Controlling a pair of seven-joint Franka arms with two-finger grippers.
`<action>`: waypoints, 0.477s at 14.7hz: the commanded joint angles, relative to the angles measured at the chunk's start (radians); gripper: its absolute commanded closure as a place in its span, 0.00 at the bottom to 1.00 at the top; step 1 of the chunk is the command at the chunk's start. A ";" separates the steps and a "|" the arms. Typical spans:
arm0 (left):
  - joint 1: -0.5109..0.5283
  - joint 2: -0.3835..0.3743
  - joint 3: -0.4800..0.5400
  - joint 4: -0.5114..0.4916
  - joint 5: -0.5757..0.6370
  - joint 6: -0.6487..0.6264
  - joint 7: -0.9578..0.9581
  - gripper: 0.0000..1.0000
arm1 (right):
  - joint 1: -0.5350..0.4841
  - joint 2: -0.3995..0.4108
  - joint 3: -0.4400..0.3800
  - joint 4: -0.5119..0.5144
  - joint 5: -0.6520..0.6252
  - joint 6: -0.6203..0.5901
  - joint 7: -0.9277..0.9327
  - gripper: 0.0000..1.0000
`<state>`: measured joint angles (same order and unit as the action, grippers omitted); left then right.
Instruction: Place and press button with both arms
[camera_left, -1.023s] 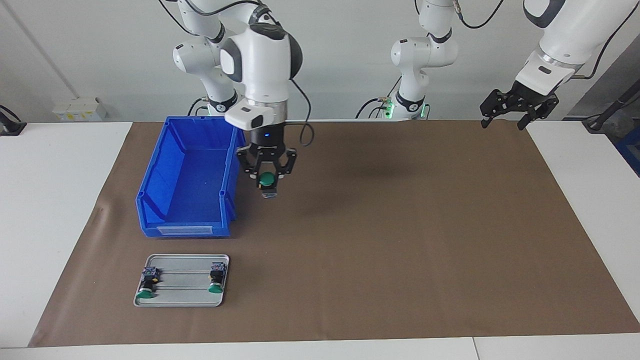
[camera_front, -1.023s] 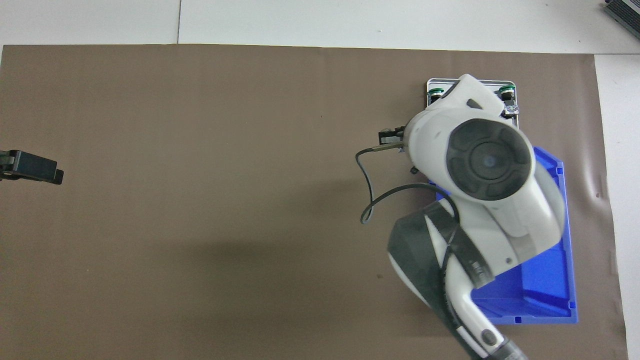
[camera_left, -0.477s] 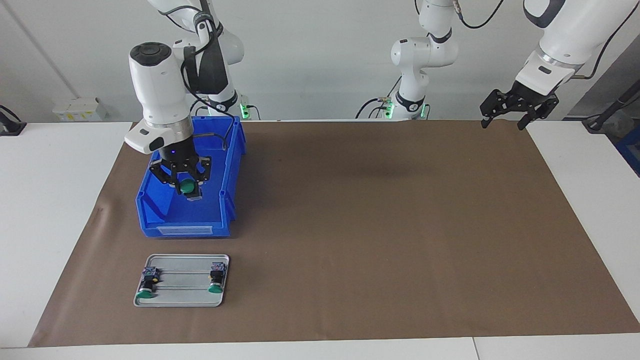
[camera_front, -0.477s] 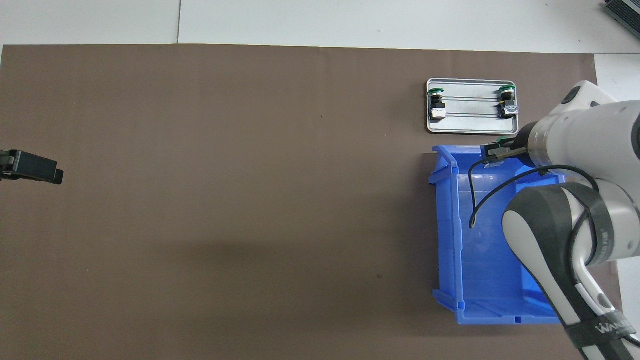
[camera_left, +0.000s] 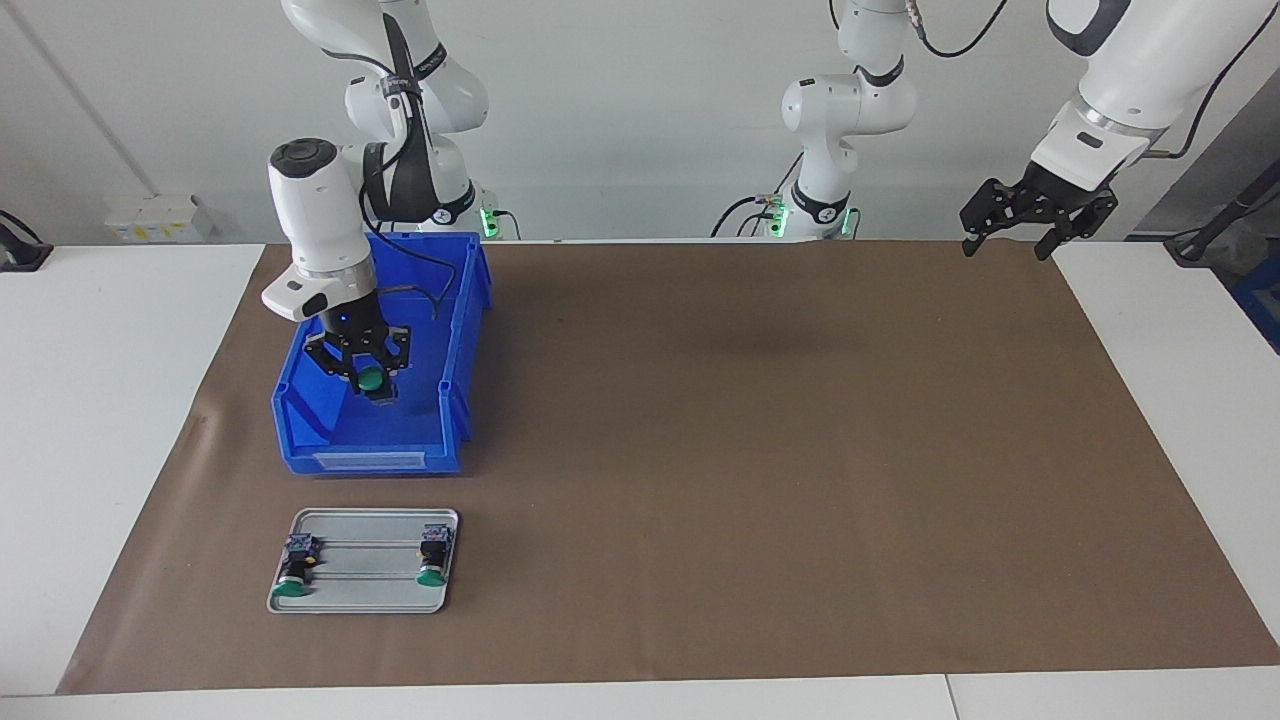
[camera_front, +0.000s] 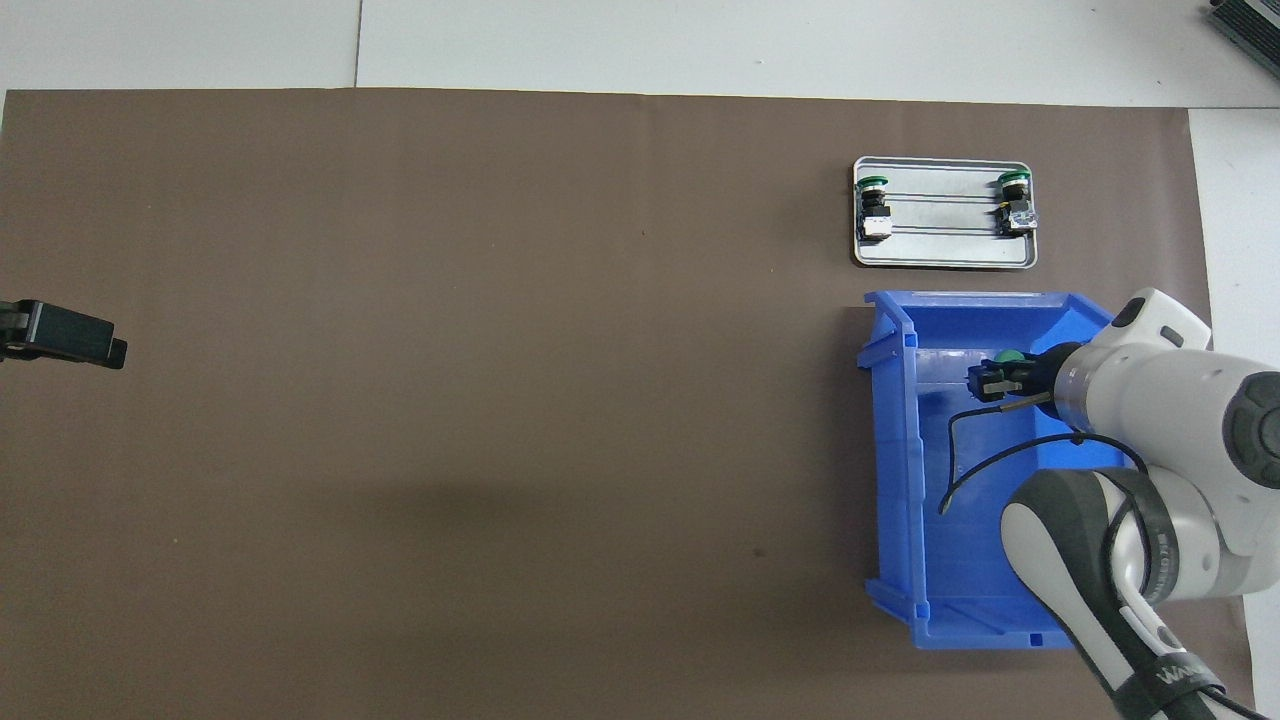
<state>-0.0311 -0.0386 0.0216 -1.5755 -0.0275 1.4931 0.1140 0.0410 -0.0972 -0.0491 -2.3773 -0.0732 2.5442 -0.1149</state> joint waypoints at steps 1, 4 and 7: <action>0.011 -0.026 -0.006 -0.031 -0.009 0.013 0.004 0.00 | -0.027 -0.010 0.015 -0.100 0.091 0.132 -0.071 1.00; 0.011 -0.026 -0.005 -0.031 -0.009 0.012 0.004 0.00 | -0.027 0.014 0.015 -0.109 0.099 0.160 -0.071 1.00; 0.011 -0.026 -0.006 -0.031 -0.009 0.013 0.004 0.00 | -0.024 0.045 0.015 -0.109 0.122 0.183 -0.065 1.00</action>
<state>-0.0311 -0.0386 0.0216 -1.5755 -0.0275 1.4931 0.1141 0.0321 -0.0675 -0.0487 -2.4777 0.0008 2.6937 -0.1528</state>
